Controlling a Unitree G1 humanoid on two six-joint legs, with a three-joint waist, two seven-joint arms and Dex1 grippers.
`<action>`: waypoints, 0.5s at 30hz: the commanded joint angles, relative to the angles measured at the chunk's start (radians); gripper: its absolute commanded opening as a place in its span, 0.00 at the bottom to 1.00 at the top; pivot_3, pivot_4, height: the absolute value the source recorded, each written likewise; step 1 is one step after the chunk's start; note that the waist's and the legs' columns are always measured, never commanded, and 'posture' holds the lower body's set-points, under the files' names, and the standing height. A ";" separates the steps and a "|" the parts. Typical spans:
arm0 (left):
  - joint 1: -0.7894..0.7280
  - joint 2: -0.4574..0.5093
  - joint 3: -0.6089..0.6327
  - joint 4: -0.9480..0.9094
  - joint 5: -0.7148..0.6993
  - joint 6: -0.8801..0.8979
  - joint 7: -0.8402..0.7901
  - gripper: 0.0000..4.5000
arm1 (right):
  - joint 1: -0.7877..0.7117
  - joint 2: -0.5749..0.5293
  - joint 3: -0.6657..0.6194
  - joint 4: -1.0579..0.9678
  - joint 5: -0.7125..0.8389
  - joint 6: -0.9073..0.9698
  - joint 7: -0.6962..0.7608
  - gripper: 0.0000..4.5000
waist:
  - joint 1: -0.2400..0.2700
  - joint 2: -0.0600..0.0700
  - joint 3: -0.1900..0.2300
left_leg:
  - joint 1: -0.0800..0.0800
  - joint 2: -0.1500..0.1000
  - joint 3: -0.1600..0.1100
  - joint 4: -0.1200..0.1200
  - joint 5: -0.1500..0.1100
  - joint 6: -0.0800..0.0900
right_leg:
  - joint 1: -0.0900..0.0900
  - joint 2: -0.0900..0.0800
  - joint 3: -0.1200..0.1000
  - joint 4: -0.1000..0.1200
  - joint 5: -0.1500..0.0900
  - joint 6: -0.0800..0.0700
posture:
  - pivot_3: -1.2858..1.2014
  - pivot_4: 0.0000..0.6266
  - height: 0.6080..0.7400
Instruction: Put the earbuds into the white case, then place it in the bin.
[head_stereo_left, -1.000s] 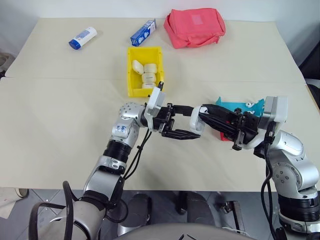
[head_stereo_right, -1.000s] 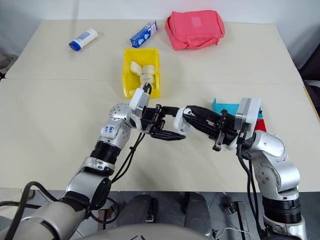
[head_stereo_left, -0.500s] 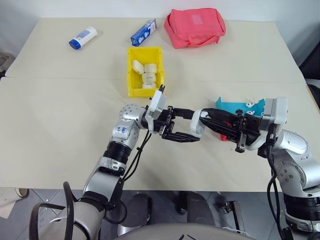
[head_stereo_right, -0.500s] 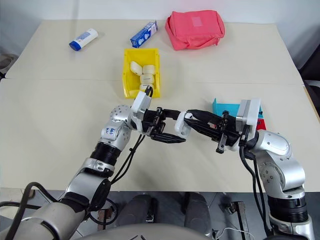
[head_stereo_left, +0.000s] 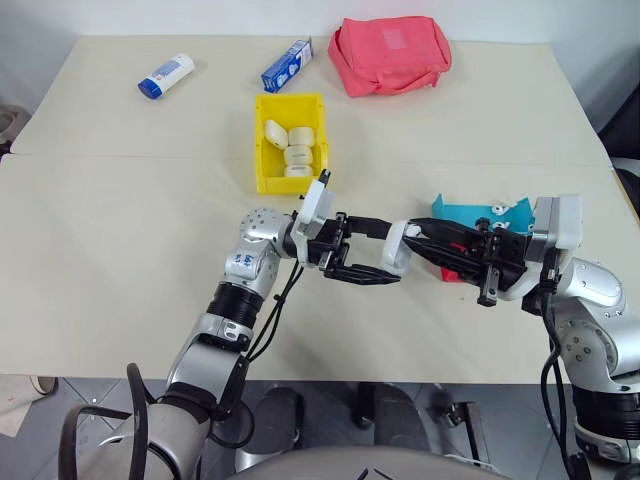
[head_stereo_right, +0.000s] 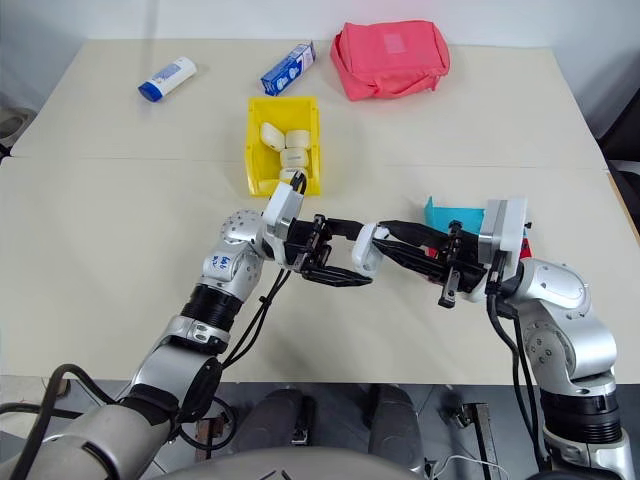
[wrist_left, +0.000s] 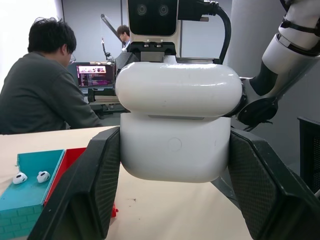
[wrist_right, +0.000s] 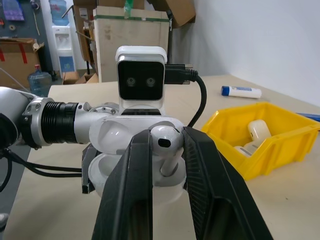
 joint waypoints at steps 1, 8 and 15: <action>-0.036 -0.004 0.072 -0.049 -0.070 -0.020 0.010 0.62 | 0.029 -0.032 0.019 0.016 -0.019 0.033 0.034 0.11 | 0.000 0.000 0.000 | 0.000 0.000 0.000 0.000 0.000 0.000 | 0.000 0.000 0.000 0.000 0.000 0.000 | 0.52 0.24 1.00; -0.036 -0.008 0.064 -0.036 -0.066 -0.022 -0.004 0.62 | -0.029 -0.044 0.052 0.012 -0.029 0.044 0.039 0.11 | -0.001 0.000 0.000 | 0.000 0.000 0.000 0.000 0.000 0.000 | 0.000 0.000 0.000 0.000 0.000 0.000 | 0.52 0.24 1.00; -0.036 0.000 0.052 0.003 -0.057 -0.019 -0.039 0.62 | -0.107 -0.047 0.062 0.009 -0.024 0.046 0.039 0.11 | -0.001 0.000 0.000 | 0.000 0.000 0.000 0.000 0.000 0.000 | 0.000 0.000 0.000 0.000 0.000 0.000 | 0.52 0.24 1.00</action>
